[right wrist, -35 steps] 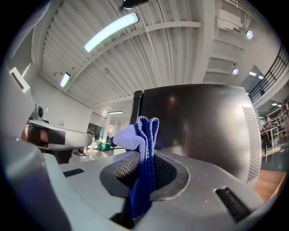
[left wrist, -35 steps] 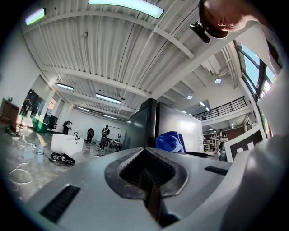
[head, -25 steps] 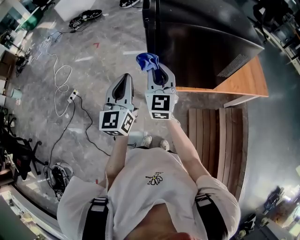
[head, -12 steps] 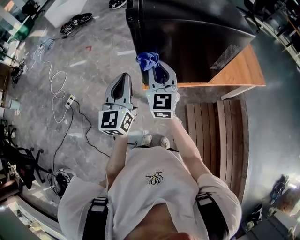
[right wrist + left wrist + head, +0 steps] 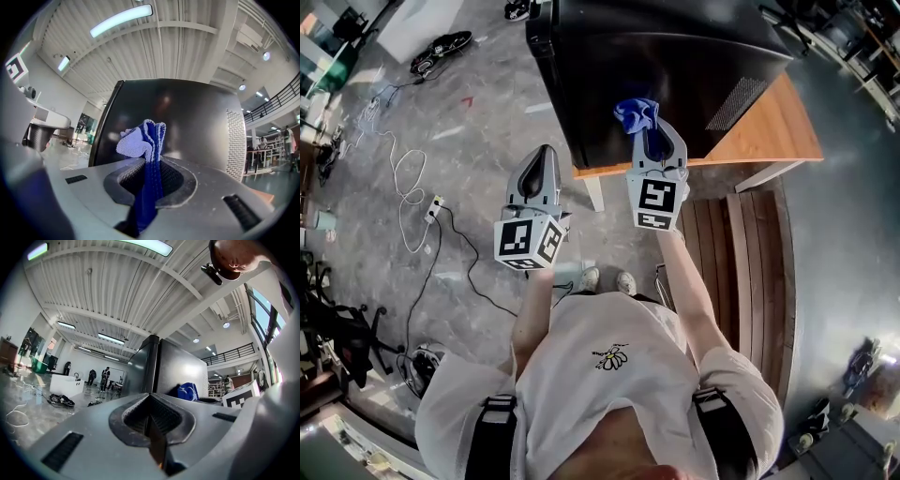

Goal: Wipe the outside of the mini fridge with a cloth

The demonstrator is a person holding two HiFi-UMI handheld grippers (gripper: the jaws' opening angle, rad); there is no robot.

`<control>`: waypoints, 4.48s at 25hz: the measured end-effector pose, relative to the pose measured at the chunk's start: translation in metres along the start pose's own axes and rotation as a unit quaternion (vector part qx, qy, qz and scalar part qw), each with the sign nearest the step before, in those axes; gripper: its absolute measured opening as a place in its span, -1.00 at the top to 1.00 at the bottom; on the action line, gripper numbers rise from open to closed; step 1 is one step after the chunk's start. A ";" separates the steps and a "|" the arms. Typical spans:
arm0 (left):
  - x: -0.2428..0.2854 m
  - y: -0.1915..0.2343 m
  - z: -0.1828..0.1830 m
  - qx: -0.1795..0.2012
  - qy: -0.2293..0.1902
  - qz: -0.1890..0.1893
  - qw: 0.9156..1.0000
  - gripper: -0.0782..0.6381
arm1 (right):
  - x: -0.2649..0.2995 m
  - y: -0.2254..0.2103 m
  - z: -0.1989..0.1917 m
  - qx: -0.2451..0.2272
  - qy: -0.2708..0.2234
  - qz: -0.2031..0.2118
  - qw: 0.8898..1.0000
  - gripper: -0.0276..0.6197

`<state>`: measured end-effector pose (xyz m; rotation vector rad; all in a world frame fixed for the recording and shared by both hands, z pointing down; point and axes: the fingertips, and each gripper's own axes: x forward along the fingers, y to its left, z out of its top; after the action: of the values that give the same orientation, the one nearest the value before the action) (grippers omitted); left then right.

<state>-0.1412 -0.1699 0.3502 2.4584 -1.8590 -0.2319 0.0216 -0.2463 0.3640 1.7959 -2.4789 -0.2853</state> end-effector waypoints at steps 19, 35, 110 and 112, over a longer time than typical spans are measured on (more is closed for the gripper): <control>0.006 -0.038 -0.006 0.010 0.006 -0.005 1.000 0.77 | -0.027 -0.163 -0.043 0.017 0.035 -0.143 0.989 0.72; 0.007 -0.042 -0.001 0.018 0.003 0.001 1.000 0.77 | -0.047 -0.238 -0.053 0.030 0.049 -0.212 0.976 0.72; 0.013 -0.051 -0.052 0.021 0.011 -0.038 0.999 0.77 | -0.027 -0.150 -0.101 0.028 0.081 -0.137 0.987 0.73; 0.014 -0.051 -0.050 0.023 0.012 -0.038 0.999 0.77 | -0.029 -0.164 -0.104 0.029 0.083 -0.149 0.985 0.73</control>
<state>-0.0809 -0.1718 0.3921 2.5537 -1.7849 -0.1641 0.2004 -0.2798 0.4367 2.1184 -2.1277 -0.0730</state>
